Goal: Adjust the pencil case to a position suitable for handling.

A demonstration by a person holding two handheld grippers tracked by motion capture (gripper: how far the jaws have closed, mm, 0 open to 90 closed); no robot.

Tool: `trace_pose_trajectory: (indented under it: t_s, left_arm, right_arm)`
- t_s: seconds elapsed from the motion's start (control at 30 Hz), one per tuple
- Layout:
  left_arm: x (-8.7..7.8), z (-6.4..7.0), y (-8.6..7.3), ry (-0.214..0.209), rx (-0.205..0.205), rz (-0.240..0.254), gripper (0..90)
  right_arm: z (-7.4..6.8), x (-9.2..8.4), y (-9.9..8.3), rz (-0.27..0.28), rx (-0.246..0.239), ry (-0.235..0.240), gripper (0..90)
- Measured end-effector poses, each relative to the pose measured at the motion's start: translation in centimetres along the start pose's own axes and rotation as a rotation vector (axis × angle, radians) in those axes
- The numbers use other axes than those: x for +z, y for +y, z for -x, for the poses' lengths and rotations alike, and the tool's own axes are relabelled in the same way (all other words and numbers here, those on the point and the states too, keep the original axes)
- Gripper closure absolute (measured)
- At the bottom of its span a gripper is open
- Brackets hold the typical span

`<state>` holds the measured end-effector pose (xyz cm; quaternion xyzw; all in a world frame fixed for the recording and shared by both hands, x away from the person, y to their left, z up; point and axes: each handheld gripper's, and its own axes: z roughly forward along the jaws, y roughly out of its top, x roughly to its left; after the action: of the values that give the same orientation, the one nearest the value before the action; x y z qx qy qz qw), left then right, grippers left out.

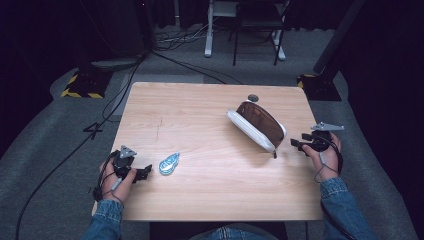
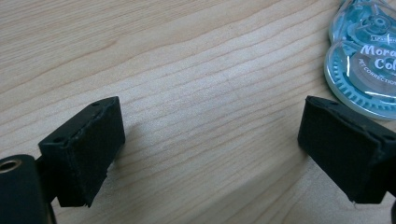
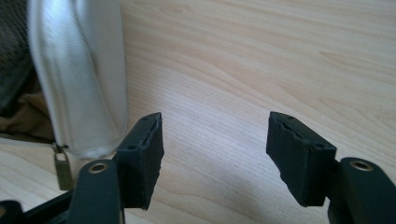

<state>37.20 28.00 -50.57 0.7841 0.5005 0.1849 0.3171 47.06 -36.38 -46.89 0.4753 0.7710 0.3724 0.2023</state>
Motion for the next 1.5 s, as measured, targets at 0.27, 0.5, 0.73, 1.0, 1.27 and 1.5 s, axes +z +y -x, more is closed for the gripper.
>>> trace_pose_trajectory:
  t_s: [0.27,0.5,0.73,1.0,1.27,1.5]
  left_arm:
    - [0.0,0.0,0.0,0.000,0.000,0.000,7.6]
    - [0.0,0.0,0.0,-0.001,0.000,0.001,7.6]
    - [0.0,0.0,0.0,0.000,0.000,0.000,7.5]
    - [0.0,0.0,0.0,-0.001,0.001,0.001,7.5]
    - [0.0,0.0,0.0,-0.001,0.000,0.001,7.5]
    - [0.0,0.0,0.0,0.001,-0.001,-0.002,7.2]
  right_arm:
    - [-0.8,-0.7,1.1,0.020,-0.005,0.019,37.0]
    - [-1.8,-1.2,2.1,0.046,-0.008,0.042,35.6]
    - [-2.5,-1.5,2.9,0.070,-0.006,0.066,34.4]
    - [-3.2,-1.3,3.8,0.090,-0.014,0.095,33.2]
    - [-4.0,0.0,4.6,0.091,-0.034,0.110,31.4]
    - [-3.9,1.6,4.6,0.070,-0.029,0.110,30.6]
